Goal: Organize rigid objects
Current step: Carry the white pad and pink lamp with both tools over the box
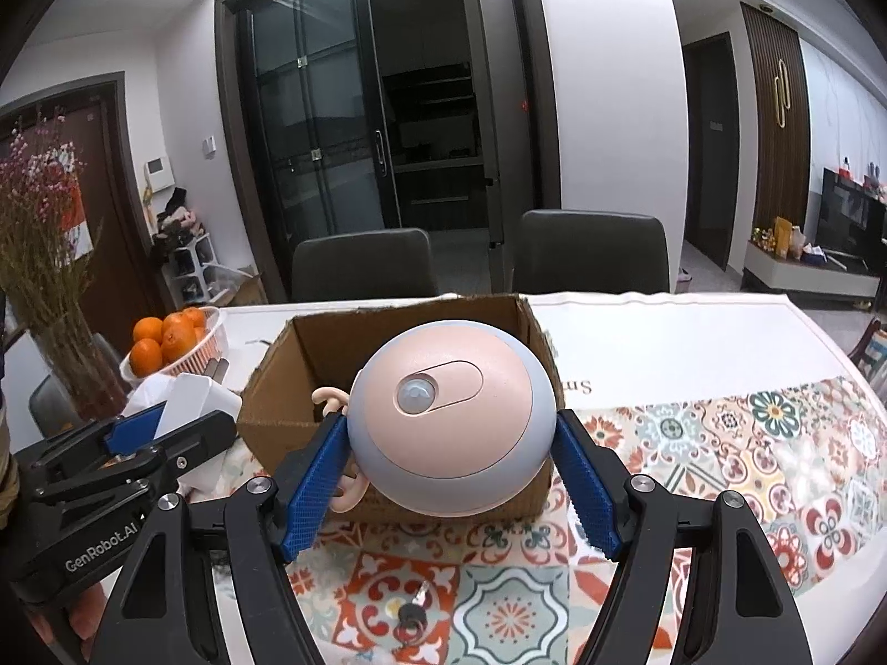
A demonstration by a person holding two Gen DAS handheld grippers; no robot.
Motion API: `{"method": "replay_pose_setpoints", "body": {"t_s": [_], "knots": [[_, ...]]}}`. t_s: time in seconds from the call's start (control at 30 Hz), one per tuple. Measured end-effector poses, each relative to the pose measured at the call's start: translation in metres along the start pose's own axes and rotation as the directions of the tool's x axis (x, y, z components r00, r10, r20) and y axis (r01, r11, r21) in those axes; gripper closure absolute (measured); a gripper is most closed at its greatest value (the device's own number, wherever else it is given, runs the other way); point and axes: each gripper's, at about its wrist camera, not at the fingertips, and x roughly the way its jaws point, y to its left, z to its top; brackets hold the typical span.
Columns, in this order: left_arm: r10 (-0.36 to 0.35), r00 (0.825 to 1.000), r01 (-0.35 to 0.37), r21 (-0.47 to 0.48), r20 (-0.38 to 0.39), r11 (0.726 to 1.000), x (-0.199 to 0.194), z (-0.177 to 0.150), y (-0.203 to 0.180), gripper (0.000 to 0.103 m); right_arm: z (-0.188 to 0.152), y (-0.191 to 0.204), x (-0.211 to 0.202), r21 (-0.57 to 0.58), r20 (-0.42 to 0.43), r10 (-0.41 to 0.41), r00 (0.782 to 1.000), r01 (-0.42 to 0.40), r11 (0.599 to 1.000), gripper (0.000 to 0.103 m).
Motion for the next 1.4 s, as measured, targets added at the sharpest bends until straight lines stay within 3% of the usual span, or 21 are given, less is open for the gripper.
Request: {"method": "replay_pose_setpoints", "body": {"t_s": [0.67, 1.13, 1.4], "knots": [[0.028, 1.000, -0.028, 0.029, 0.006, 0.999, 0.031, 0.045, 0.005, 0.059, 0.036, -0.004, 0.034, -0.007, -0.012, 0.007, 1.000, -0.007, 1.000, 0.029], [0.031, 0.996, -0.028, 0.030, -0.081, 0.999, 0.077, 0.056, 0.011, 0.059, 0.044, -0.006, 0.072, -0.024, -0.075, 0.005, 0.997, -0.007, 1.000, 0.029], [0.028, 0.988, -0.022, 0.041, -0.150, 0.999, 0.102, 0.055, 0.011, 0.059, 0.046, -0.010, 0.104, -0.019, -0.167, 0.019, 0.986, -0.023, 1.000, 0.029]]}}
